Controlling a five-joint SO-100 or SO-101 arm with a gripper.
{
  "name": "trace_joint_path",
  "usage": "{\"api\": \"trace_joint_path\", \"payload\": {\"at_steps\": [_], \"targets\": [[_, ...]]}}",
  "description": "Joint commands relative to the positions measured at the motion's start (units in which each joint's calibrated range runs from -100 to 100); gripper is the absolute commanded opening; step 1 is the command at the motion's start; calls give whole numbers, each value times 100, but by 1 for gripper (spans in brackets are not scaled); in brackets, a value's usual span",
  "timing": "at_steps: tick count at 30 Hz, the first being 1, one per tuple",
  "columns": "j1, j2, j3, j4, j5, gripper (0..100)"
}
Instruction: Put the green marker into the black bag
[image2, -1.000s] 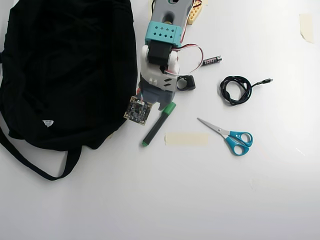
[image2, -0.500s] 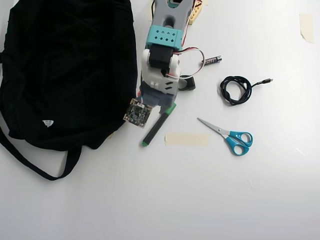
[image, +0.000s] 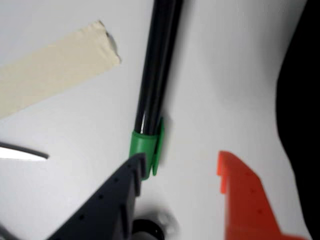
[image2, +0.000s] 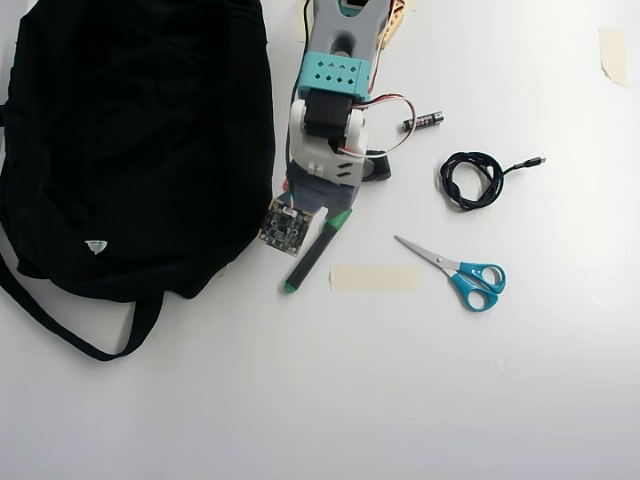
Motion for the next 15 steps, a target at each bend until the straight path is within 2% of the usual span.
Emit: {"api": "trace_joint_path", "payload": {"at_steps": [1, 15], "targets": [[-24, 62, -197, 1, 24, 19], [43, 709, -664, -68, -18, 19]]}}
